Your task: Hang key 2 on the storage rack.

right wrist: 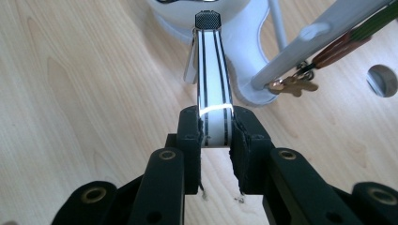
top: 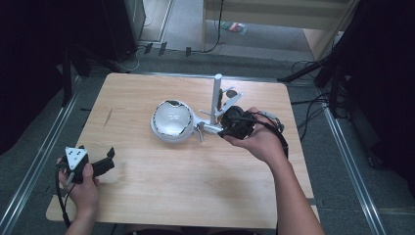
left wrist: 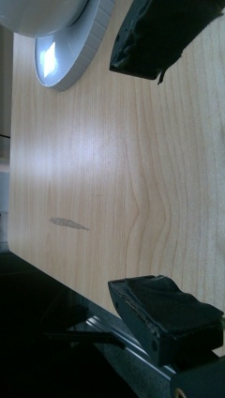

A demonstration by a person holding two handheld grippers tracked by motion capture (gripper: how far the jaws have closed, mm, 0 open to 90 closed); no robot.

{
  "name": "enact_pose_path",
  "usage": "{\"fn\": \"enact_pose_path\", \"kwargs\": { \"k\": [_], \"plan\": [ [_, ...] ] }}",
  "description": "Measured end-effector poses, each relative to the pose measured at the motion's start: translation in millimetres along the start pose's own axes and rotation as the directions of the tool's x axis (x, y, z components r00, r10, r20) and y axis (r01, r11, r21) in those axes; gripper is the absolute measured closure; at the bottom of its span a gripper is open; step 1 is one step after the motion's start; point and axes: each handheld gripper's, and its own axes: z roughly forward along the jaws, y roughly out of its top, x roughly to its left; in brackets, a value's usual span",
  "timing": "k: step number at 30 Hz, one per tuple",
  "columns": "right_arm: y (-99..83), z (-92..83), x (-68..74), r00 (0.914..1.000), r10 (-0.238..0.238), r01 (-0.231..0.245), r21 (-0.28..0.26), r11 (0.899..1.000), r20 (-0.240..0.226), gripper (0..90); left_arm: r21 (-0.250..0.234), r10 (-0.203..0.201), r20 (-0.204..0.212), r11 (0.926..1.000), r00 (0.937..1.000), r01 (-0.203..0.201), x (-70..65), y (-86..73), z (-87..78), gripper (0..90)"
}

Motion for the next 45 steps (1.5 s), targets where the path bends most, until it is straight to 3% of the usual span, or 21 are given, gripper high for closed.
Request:
{"fn": "enact_pose_path", "kwargs": {
  "k": [6, 17, 28, 37, 40, 45],
  "plan": [
    [13.6, -2.6, -13.0, 0.9995, -0.03, 0.03, 0.028, 0.999, 0.004, 75.8, 0.001, -0.001, 0.001, 1.0, 1.0, 0.001, 0.2, 0.0, -0.3, 0.2],
    [24.8, -10.7, -33.8, 0.9999, -0.013, 0.013, 0.038, 0.999, 0.0, 75.8, 0.0, -0.001, 0.001, 1.0, 1.0, 0.001, 0.2, 0.0, -0.2, 0.2],
    [28.7, -2.6, -49.3, 0.9998, 0.009, -0.009, 0.024, 1.0, -0.017, 75.6, -0.001, 0.009, -0.001, 1.0, 1.0, -0.009, -0.6, -0.1, -0.3, 0.2],
    [32.6, 0.5, -49.6, 0.9991, 0.014, -0.013, -0.019, 1.0, 0.039, 73.6, -0.002, -0.004, 0.008, 1.0, 1.0, 0.004, 0.7, -0.1, -0.6, 0.2],
    [33.2, 0.9, -48.1, 0.996, 0.008, -0.007, -0.011, 1.0, 0.089, 66.0, -0.003, -0.003, 0.008, 1.0, 1.0, 0.003, 0.5, -0.2, -0.6, 0.2],
    [30.4, -1.5, -48.0, 0.9936, 0.034, -0.031, -0.03, 0.999, 0.107, 60.3, -0.003, -0.004, 0.008, 1.0, 1.0, 0.004, 0.5, -0.1, -0.5, 0.2]
  ]
}}
